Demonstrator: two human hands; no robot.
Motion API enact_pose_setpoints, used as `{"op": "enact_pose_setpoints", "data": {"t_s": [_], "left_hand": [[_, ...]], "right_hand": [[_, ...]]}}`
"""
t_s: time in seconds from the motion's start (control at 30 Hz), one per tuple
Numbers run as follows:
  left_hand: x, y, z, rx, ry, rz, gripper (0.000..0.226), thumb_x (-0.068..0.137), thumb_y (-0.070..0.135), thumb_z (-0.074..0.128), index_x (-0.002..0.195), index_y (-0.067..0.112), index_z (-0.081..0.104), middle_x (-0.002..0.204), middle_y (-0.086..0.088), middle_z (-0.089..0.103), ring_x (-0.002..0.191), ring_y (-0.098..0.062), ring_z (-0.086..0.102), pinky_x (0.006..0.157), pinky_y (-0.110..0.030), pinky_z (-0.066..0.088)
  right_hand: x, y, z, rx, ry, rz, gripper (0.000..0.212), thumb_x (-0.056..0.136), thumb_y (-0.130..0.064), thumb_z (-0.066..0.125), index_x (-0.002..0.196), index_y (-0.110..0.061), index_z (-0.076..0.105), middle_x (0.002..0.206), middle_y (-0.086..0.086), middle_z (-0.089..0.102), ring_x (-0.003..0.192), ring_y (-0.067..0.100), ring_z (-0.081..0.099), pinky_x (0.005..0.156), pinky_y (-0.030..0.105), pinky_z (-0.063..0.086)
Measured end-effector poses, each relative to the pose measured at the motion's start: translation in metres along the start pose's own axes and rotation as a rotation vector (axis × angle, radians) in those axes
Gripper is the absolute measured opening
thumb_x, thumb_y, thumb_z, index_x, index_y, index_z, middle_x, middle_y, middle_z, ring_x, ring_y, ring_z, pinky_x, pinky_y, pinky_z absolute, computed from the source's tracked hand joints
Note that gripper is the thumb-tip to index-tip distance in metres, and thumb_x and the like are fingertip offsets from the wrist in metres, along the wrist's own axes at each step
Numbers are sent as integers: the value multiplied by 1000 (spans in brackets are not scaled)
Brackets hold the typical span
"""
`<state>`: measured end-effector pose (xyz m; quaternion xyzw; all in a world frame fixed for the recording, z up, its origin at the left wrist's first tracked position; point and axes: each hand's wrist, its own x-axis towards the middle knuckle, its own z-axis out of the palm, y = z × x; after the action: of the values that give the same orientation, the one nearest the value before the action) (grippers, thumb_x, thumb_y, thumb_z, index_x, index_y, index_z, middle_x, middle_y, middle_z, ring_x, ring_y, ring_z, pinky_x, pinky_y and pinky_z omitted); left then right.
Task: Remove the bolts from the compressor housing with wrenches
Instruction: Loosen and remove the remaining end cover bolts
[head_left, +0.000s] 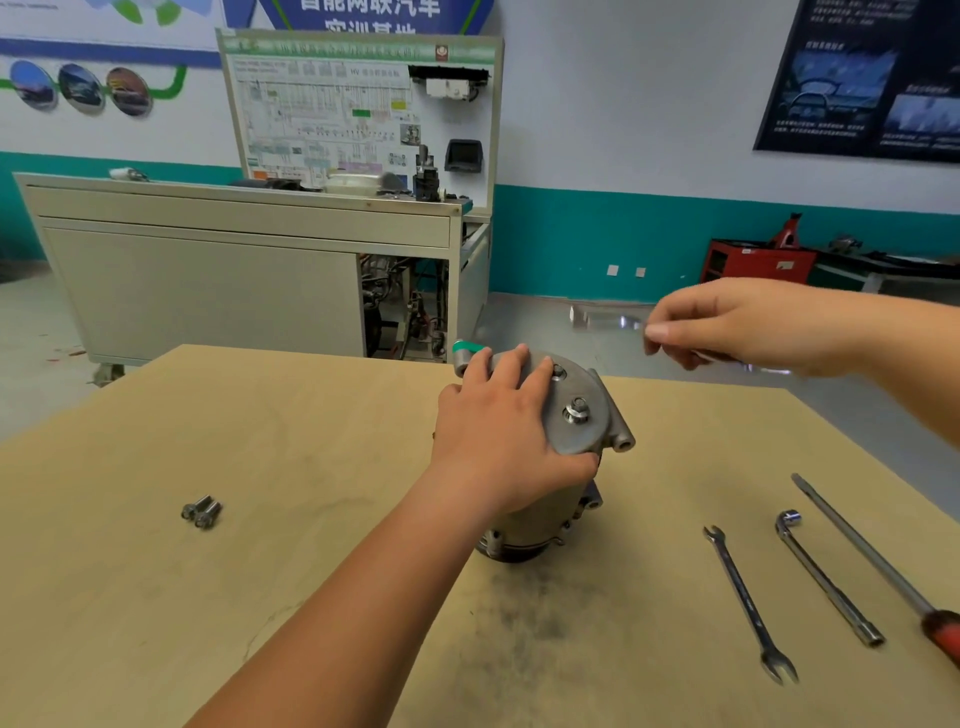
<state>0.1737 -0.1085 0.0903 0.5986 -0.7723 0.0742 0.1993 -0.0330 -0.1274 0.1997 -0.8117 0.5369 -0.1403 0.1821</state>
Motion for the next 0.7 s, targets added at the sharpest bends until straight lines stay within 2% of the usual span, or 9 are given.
{"op": "enact_pose_setpoints", "data": {"t_s": [0.1, 0.17, 0.27, 0.4, 0.57, 0.7], "left_hand": [[0, -2, 0, -7, 7, -4, 93, 73, 75, 48, 150, 30, 20, 156, 3, 18, 144, -27, 11, 107, -43, 30], [-1, -2, 0, -6, 26, -7, 92, 74, 76, 47, 149, 30, 21, 156, 3, 19, 144, -26, 12, 106, -43, 31], [-2, -1, -2, -1, 19, -21, 97, 70, 83, 37, 149, 29, 22, 156, 3, 19, 144, -26, 12, 105, -42, 31], [-4, -1, -5, -8, 5, -31, 102, 60, 79, 23, 150, 30, 20, 157, 4, 17, 143, -25, 11, 105, -42, 30], [-4, -1, -6, -9, 4, -31, 102, 60, 78, 20, 150, 30, 19, 157, 4, 16, 143, -24, 10, 104, -42, 31], [-4, 0, -5, -8, 6, -26, 101, 61, 76, 24, 150, 29, 19, 157, 4, 16, 143, -25, 10, 105, -42, 31]], "right_hand": [[-15, -9, 17, 324, 33, 27, 21, 96, -26, 43, 91, -14, 60, 71, -1, 71, 68, 15, 71, 57, 25, 56], [-28, -20, 37, 568, -69, 75, 19, 95, -22, 43, 96, -7, 55, 74, 10, 73, 68, 23, 72, 45, 20, 52], [-44, -37, 64, 900, -202, 194, 22, 93, -24, 45, 99, -4, 52, 73, 16, 72, 59, 21, 71, 33, 15, 42], [-47, -47, 77, 977, -200, 227, 21, 95, -23, 43, 96, -3, 50, 61, 13, 68, 48, 18, 66, 28, 12, 33], [-45, -52, 77, 1029, -151, 241, 20, 97, -20, 42, 93, -3, 51, 50, 11, 61, 41, 16, 62, 26, 11, 31], [-45, -49, 79, 945, -211, 231, 22, 98, -23, 40, 95, -3, 49, 53, 13, 63, 43, 19, 64, 27, 12, 29]]}}
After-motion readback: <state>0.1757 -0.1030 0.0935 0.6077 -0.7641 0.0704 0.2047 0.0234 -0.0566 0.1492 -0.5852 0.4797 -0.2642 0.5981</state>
